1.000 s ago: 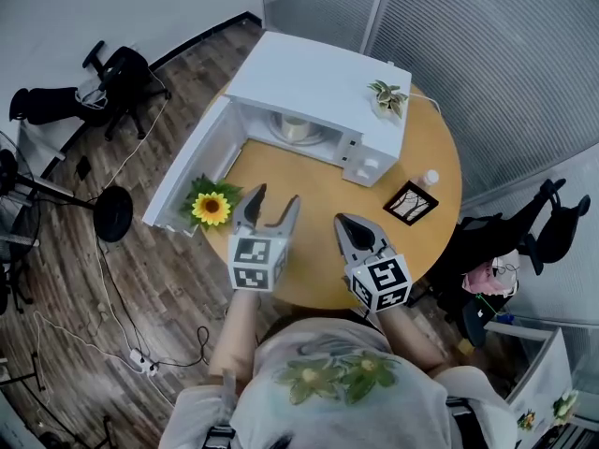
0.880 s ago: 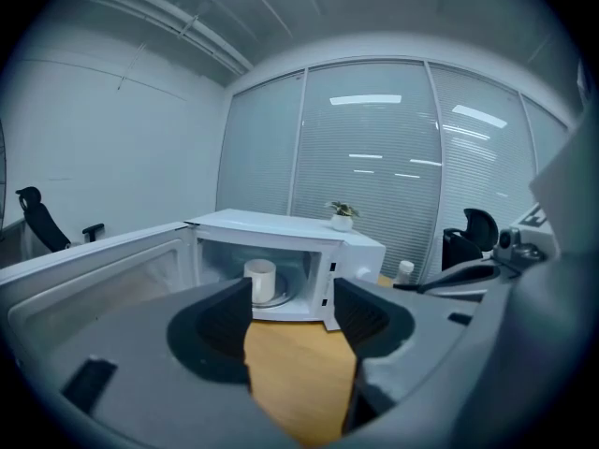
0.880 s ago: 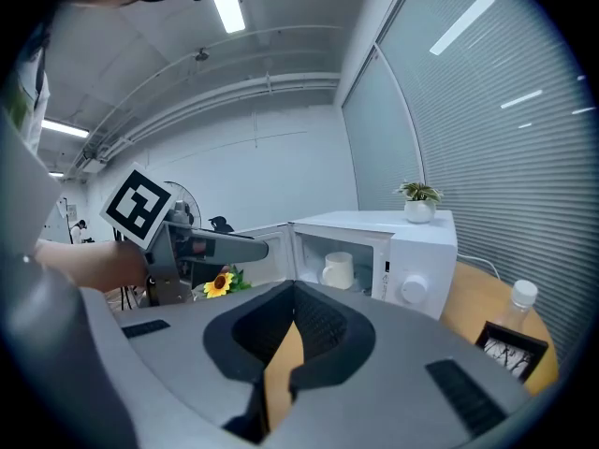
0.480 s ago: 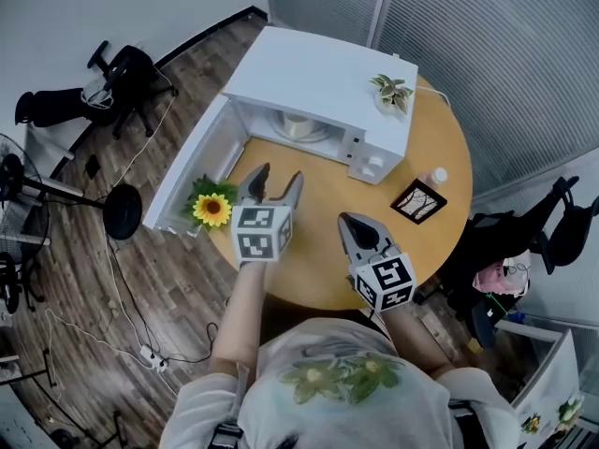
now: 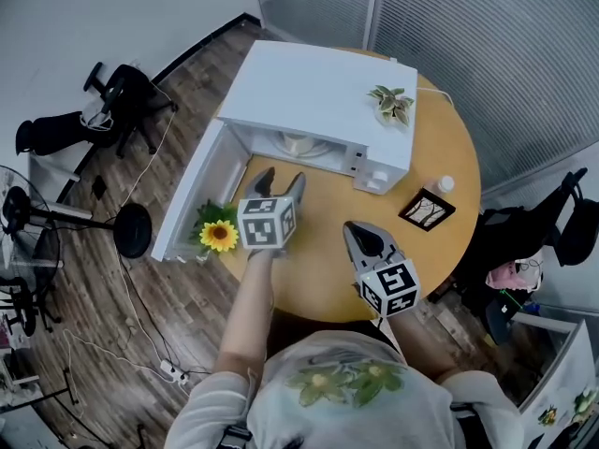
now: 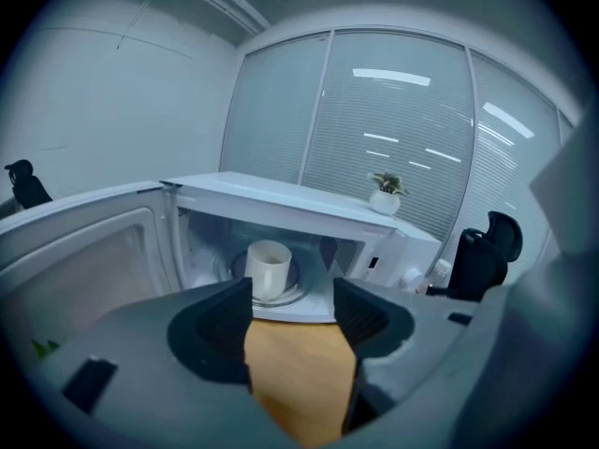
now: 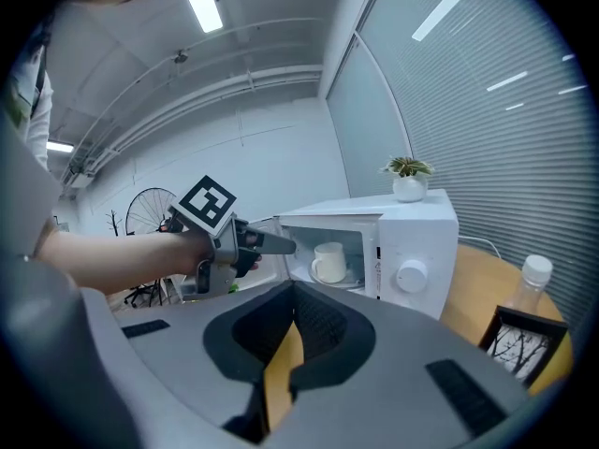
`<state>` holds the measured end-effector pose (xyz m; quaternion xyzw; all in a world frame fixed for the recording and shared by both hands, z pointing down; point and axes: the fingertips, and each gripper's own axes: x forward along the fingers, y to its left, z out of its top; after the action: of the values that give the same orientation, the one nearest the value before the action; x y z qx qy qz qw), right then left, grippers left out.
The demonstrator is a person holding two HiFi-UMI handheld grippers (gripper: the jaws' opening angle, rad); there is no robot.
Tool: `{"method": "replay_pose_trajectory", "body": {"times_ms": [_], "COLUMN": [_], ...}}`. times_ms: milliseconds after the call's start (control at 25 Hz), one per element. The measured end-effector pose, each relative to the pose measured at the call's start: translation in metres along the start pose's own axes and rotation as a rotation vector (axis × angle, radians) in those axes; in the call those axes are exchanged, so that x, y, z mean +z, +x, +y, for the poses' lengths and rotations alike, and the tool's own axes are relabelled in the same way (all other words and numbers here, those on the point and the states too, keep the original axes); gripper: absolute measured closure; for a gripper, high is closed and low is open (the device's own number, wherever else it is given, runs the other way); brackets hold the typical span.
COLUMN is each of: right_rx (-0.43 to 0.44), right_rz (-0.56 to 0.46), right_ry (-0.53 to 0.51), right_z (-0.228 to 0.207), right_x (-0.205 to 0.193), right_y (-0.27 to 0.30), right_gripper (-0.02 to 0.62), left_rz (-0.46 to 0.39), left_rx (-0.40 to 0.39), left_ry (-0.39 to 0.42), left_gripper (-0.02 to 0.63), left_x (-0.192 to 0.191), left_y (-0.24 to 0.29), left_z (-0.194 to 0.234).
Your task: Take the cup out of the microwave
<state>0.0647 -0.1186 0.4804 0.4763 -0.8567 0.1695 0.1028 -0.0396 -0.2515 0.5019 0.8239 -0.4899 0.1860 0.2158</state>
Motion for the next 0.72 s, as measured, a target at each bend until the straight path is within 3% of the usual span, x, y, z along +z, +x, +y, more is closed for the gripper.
{"method": "replay_pose_trajectory", "body": {"times_ms": [480,720], "right_rx": [-0.049,-0.053], "right_rz": [0.047,0.064], "right_ry": [0.056,0.068], "right_z": [-0.026,-0.034], "right_x": [-0.011,-0.013], "right_y": [0.032,0.047], "right_gripper": [0.578,0.578], "left_rz": [0.126,0.188], "left_rx": [0.001,0.011], "left_ry": [-0.019,0.025], "left_gripper": [0.353,0.353], "left_x": [-0.014,-0.021], "left_y": [0.073,0.105], "left_z": [0.029,0.038]}}
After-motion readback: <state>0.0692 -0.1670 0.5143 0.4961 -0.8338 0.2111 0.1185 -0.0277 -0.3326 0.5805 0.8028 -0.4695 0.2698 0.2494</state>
